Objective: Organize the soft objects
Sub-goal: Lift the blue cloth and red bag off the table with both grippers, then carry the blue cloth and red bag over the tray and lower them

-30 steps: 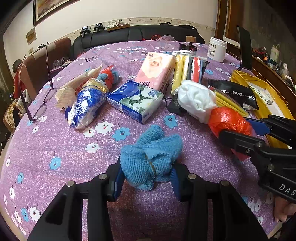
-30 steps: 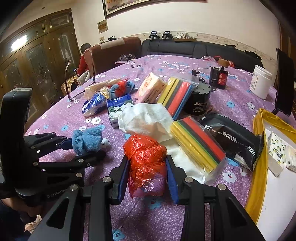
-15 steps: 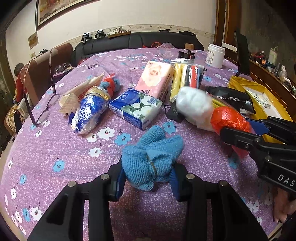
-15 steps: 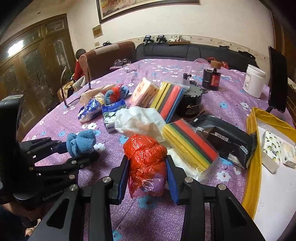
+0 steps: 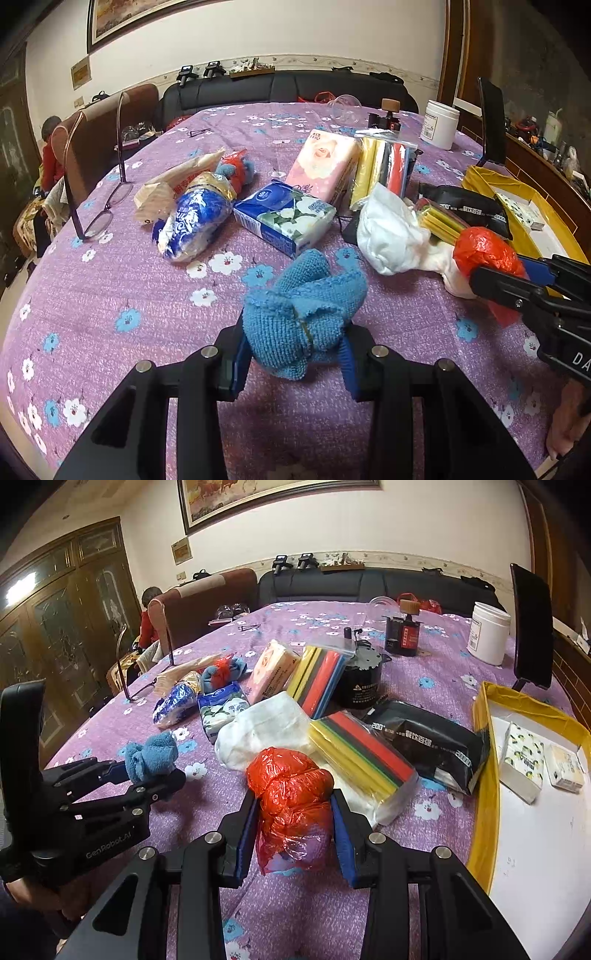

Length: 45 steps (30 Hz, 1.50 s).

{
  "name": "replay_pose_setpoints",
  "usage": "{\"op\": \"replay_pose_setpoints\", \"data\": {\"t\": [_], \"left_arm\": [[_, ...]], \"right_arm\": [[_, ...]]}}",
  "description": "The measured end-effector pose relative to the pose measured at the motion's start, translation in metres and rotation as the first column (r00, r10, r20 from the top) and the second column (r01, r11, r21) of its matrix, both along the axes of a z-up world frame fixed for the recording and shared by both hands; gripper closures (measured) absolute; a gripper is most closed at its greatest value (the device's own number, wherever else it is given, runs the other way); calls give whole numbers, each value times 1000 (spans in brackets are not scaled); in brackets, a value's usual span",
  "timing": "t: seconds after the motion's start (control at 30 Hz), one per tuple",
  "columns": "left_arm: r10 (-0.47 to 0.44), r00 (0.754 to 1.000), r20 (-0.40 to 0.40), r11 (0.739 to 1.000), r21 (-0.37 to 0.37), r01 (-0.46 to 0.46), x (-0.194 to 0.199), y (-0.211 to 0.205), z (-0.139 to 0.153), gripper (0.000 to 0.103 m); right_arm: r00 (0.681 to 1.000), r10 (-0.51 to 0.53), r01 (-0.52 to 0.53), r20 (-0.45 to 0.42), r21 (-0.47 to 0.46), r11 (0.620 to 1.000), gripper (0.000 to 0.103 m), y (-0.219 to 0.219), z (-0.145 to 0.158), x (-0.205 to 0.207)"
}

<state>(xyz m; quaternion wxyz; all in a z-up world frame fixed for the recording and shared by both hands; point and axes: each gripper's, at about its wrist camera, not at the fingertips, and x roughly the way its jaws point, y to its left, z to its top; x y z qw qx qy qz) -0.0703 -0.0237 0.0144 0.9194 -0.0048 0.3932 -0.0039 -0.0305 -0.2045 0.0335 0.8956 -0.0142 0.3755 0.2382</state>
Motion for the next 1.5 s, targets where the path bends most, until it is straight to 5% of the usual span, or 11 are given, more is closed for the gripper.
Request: {"op": "replay_pose_setpoints", "data": {"t": [0.73,1.5], "left_arm": [[21,1000,-3,998,-51,-21,-3,17,2,64],[-95,995,34,995,-18,95,-7,-38,34,64]], "right_arm": [[992,97,-95,-80,32,995,61,12,-6,3],[998,-33,40,-48,161,986,61,-54,24,0]]}}
